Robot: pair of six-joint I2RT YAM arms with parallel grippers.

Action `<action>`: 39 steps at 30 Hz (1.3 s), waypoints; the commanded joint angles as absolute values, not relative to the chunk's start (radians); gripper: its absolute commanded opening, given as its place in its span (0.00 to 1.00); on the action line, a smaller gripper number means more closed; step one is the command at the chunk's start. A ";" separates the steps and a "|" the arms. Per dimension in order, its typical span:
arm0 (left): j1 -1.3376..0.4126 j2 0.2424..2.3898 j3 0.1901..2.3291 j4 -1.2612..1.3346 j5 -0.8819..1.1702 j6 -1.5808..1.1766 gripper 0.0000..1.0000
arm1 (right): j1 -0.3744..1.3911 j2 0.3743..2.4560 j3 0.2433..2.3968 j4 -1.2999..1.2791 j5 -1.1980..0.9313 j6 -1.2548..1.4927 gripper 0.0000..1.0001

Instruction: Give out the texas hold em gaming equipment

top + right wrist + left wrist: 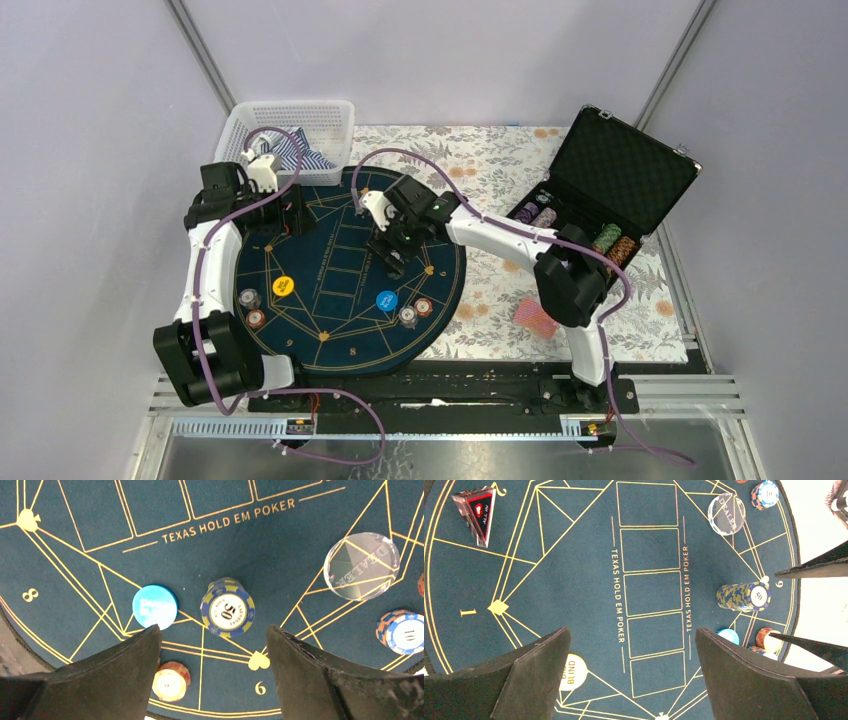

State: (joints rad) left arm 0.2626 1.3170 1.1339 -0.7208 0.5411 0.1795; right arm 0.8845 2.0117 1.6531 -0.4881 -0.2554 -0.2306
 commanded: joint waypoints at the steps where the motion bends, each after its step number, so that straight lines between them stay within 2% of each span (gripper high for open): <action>1: 0.264 1.287 1.142 -0.674 0.523 0.164 0.99 | 0.882 2.051 1.728 -0.482 -0.275 -0.213 0.81; 13: 0.265 1.281 1.142 -0.675 0.526 0.164 0.99 | 0.882 2.120 1.782 -0.507 -0.255 -0.212 0.67; 18: 0.265 1.281 1.142 -0.675 0.526 0.163 0.99 | 0.882 2.136 1.784 -0.517 -0.243 -0.217 0.65; 23: 0.265 1.277 1.141 -0.674 0.523 0.165 0.99 | 0.882 2.145 1.783 -0.526 -0.249 -0.221 0.58; 31: 0.265 1.274 1.141 -0.675 0.515 0.167 0.99 | 0.881 2.120 1.787 -0.541 -0.267 -0.225 0.43; 39: 0.264 1.276 1.140 -0.675 0.514 0.166 0.99 | 0.847 2.053 1.829 -0.578 -0.257 -0.238 0.38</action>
